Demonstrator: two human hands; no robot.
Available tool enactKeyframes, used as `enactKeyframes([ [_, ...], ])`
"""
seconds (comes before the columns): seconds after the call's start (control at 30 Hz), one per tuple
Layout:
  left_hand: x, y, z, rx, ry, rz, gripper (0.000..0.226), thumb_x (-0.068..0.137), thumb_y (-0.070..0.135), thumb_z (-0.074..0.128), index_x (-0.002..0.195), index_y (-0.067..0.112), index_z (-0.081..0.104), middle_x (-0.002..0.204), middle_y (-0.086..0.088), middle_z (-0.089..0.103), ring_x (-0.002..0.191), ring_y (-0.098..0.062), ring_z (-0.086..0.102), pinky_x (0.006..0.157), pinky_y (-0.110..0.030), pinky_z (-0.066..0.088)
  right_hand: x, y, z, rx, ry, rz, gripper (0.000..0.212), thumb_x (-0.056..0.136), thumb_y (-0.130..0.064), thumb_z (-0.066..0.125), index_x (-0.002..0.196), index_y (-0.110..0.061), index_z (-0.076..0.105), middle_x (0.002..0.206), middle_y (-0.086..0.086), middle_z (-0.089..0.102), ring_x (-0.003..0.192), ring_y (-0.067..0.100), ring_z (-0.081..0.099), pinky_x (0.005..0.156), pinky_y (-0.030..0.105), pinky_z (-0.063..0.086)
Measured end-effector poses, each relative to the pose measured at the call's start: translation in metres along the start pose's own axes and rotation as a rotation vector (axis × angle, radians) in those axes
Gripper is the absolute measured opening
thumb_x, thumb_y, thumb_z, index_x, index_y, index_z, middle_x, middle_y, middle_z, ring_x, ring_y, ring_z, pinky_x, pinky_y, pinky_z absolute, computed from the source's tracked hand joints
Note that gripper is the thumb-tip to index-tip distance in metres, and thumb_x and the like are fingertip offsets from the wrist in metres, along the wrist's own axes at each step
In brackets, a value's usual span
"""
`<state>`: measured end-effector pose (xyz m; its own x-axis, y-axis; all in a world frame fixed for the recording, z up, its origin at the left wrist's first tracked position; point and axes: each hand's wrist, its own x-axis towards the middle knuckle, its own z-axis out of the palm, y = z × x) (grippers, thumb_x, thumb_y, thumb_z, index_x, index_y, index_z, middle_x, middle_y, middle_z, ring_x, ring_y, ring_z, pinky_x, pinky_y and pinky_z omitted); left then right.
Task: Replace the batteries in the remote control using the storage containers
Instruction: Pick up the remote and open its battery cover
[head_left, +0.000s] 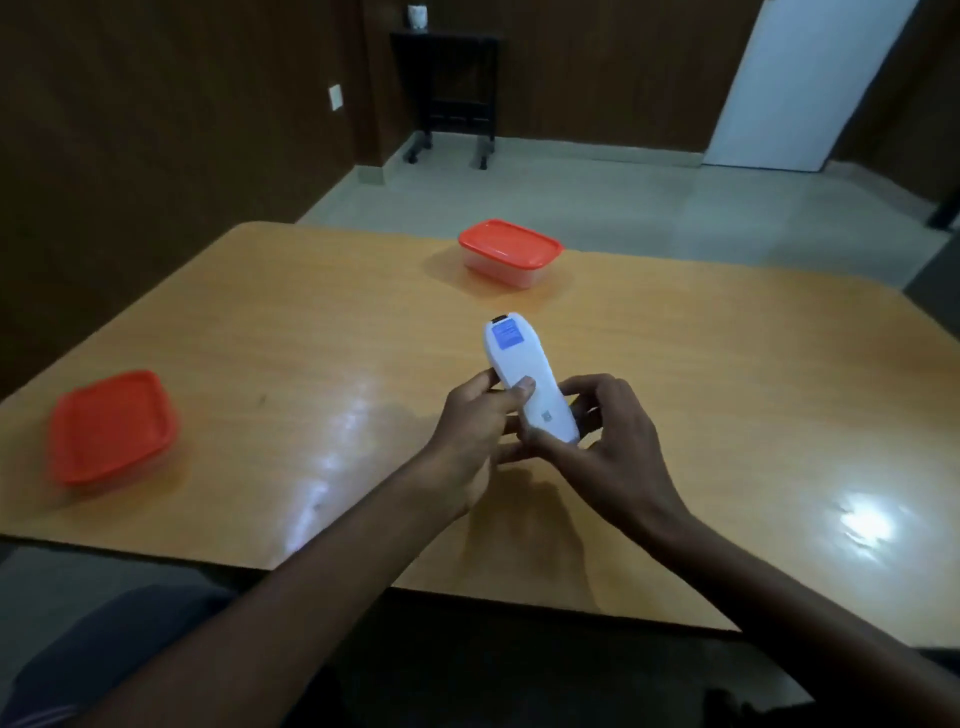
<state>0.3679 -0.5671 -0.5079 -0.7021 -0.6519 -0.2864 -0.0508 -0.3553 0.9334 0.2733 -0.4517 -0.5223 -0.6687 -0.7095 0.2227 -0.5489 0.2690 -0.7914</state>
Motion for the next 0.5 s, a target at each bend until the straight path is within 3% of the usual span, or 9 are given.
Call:
enactKeyframes([
  [0.1,0.0,-0.005,0.025,-0.012,-0.043,0.013,0.039,0.101,0.022,0.056,0.14,0.022,0.056,0.122,-0.009,0.071,0.104,-0.03,0.07,0.078,-0.047,0.06,-0.002,0.004,-0.025,0.325,-0.067,0.223,0.034,0.091,-0.037,0.072,0.116,-0.02,0.056,0.097,0.006,0.064,0.064,0.014,0.065,0.05,0.036,0.056],
  [0.17,0.0,-0.009,0.035,-0.031,-0.043,0.025,0.042,0.1,0.024,0.057,0.143,0.022,0.055,0.124,-0.008,0.071,0.109,-0.032,0.069,0.08,-0.047,0.06,-0.001,0.008,-0.033,0.37,-0.045,0.239,0.033,0.097,-0.038,0.064,0.124,-0.02,0.056,0.096,0.006,0.064,0.057,0.01,0.063,0.047,0.036,0.055],
  [0.27,-0.001,-0.017,0.044,-0.085,-0.037,0.024,0.045,0.098,0.025,0.06,0.143,0.025,0.054,0.122,-0.003,0.072,0.115,-0.033,0.066,0.079,-0.045,0.061,-0.001,0.013,-0.037,0.281,-0.046,0.204,0.039,0.102,-0.04,0.054,0.137,-0.023,0.054,0.099,0.002,0.064,0.064,0.008,0.065,0.045,0.031,0.054],
  [0.37,-0.002,-0.022,0.048,-0.149,-0.055,-0.017,0.041,0.095,0.024,0.064,0.135,0.033,0.061,0.108,0.004,0.077,0.1,-0.029,0.071,0.071,-0.046,0.063,-0.003,0.018,-0.037,0.172,-0.039,0.195,0.039,0.105,-0.042,0.046,0.139,-0.024,0.049,0.104,0.002,0.064,0.073,0.015,0.069,0.044,0.037,0.058],
  [0.43,-0.003,-0.023,0.049,-0.184,-0.056,-0.039,0.04,0.094,0.022,0.067,0.131,0.037,0.065,0.105,0.003,0.078,0.091,-0.026,0.072,0.068,-0.047,0.063,-0.004,0.022,-0.033,0.078,-0.034,0.147,0.04,0.105,-0.045,0.043,0.141,-0.029,0.046,0.103,0.0,0.063,0.08,0.021,0.071,0.05,0.046,0.061],
  [0.5,-0.002,-0.024,0.049,-0.203,-0.051,-0.038,0.042,0.093,0.021,0.067,0.133,0.037,0.063,0.114,-0.002,0.076,0.095,-0.03,0.072,0.068,-0.048,0.063,-0.004,0.024,-0.029,0.018,-0.039,0.097,0.042,0.105,-0.049,0.04,0.144,-0.034,0.042,0.105,-0.004,0.063,0.087,0.021,0.071,0.062,0.051,0.062],
])
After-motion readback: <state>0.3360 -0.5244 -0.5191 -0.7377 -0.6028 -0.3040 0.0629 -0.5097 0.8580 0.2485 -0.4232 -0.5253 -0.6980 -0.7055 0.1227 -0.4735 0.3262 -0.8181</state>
